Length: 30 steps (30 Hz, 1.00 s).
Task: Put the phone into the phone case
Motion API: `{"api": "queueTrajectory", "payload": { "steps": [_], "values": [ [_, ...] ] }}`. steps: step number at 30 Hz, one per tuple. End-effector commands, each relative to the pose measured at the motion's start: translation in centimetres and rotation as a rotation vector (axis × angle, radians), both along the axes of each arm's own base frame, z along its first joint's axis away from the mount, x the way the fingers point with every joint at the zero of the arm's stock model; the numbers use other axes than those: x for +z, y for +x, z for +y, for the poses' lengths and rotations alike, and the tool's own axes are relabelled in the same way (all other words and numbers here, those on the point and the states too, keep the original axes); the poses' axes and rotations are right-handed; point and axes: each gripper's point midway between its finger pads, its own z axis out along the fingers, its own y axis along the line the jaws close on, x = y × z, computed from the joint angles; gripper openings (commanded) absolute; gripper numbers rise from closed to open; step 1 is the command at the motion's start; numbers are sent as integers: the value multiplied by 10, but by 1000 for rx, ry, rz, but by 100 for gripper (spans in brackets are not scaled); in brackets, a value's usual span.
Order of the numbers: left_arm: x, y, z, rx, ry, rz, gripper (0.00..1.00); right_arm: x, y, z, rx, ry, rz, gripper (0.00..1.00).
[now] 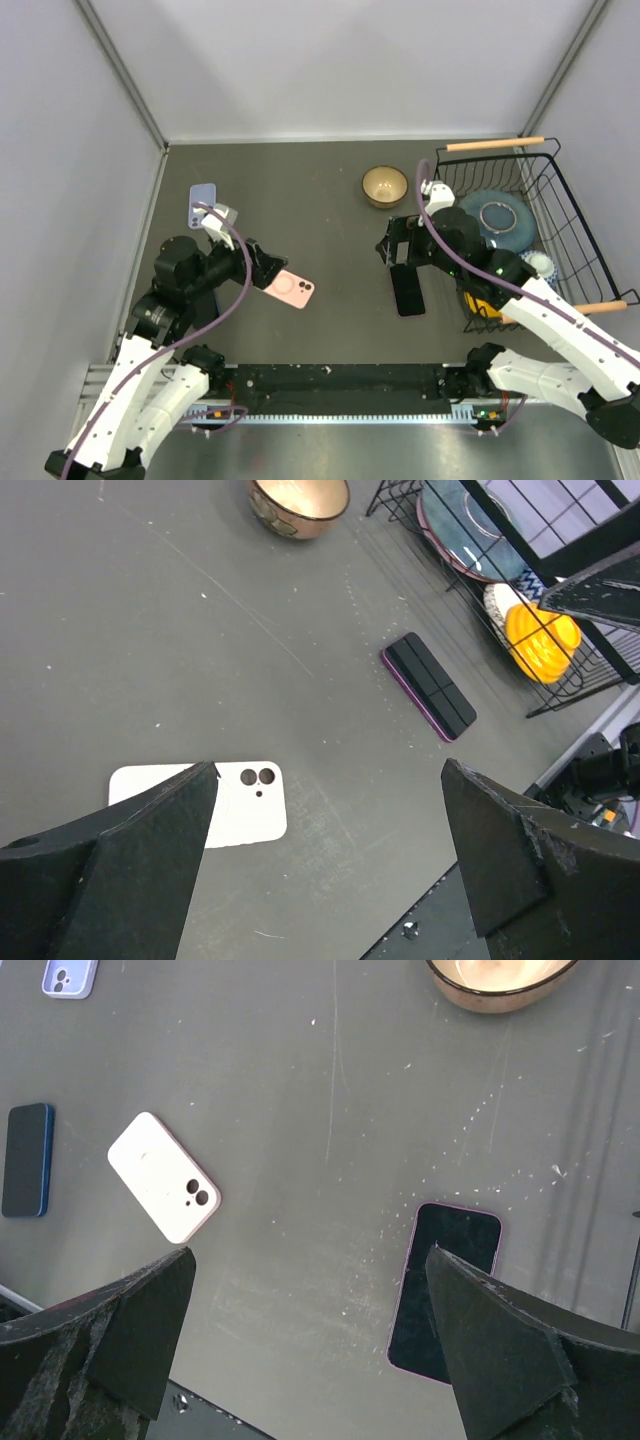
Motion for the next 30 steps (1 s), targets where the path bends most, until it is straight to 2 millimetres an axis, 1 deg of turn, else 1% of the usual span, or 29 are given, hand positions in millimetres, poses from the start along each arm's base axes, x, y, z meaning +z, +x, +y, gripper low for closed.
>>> {"api": "queueTrajectory", "payload": {
  "steps": [1,3,5,7,8,10,11,12,14,15,16,17,18,20,21,22,27,30],
  "values": [
    [10,8,9,58,24,-67,99,30,4,-5,-25,22,-81,99],
    [13,8,14,84,26,-86,99,27,5,-7,-35,8,-77,99],
    [14,8,18,106,30,-96,99,18,8,-9,-54,-17,-65,99],
    [12,11,28,165,45,-99,99,8,13,-13,-74,-56,-55,99],
    [12,13,33,195,53,-101,99,-3,17,-13,-83,-95,-35,99],
    [7,18,47,280,84,-89,99,-11,22,-18,-107,-154,-21,99],
    [8,18,50,297,87,-93,99,-25,28,-18,-111,-209,5,99],
    [8,18,53,310,89,-97,99,-27,32,-18,-123,-238,10,99],
    [10,18,56,330,90,-107,99,-43,35,-19,-115,-320,57,99],
    [9,17,58,338,92,-107,99,-56,44,-18,-129,-388,92,99],
    [10,17,61,350,93,-110,99,-68,42,-24,-137,-449,142,99],
    [13,15,61,352,86,-124,99,-76,43,-26,-150,-489,173,99],
    [14,14,62,355,80,-128,99,-95,49,-25,-155,-550,225,99],
    [17,13,62,355,70,-141,99,-115,49,-26,-151,-599,303,99],
    [18,13,62,355,68,-144,99,-123,51,-26,-151,-595,338,99],
    [16,13,62,355,71,-137,99,-138,51,-26,-153,-615,381,99],
    [14,11,57,328,71,-120,99,-162,52,-20,-136,-613,451,99],
    [13,11,59,337,70,-121,99,-177,50,-26,-142,-622,503,99]
  ]
}}
